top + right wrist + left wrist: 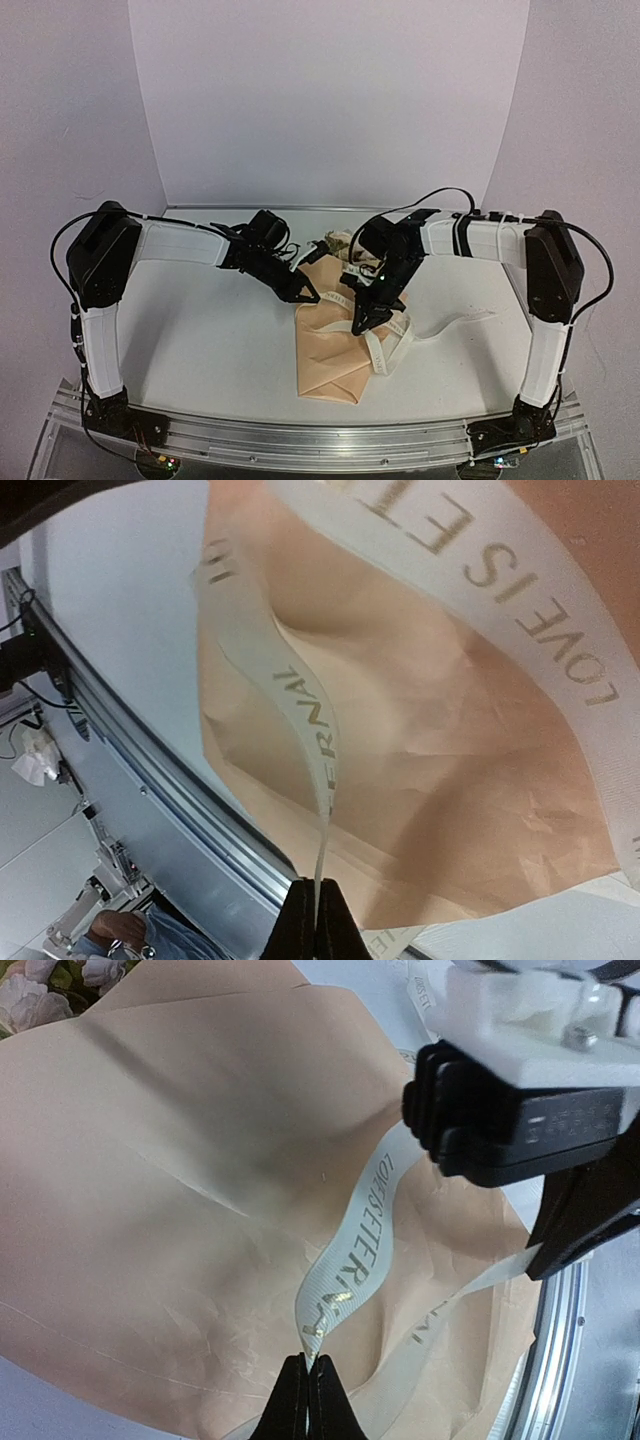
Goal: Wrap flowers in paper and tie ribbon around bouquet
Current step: Cross the ribbon over the folded bouquet.
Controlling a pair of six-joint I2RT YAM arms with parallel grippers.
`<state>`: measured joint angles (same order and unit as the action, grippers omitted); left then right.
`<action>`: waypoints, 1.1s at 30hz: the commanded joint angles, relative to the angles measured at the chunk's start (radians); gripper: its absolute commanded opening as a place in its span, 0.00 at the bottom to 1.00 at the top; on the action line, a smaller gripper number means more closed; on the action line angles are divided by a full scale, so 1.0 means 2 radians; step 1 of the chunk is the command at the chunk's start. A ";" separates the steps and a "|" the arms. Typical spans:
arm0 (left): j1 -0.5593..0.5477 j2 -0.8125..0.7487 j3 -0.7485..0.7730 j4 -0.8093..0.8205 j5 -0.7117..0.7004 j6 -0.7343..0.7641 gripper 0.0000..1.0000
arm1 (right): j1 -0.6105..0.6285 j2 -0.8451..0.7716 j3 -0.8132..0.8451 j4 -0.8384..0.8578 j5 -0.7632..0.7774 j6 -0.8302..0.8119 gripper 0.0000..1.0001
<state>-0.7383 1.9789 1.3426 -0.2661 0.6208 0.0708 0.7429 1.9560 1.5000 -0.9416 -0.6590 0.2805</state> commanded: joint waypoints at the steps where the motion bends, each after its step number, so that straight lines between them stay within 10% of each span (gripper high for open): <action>1: 0.003 -0.016 0.024 -0.008 0.013 0.002 0.00 | 0.004 0.020 0.029 -0.035 0.082 0.026 0.00; 19: 0.003 -0.018 0.023 -0.026 0.012 0.003 0.00 | 0.035 -0.089 -0.094 0.122 0.335 0.116 0.00; 33: 0.003 -0.019 0.027 -0.025 0.018 -0.001 0.00 | 0.097 -0.193 -0.194 0.284 0.433 -0.013 0.00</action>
<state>-0.7383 1.9789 1.3537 -0.3149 0.6367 0.0725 0.9277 1.6519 1.1078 -0.4863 0.1308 0.3671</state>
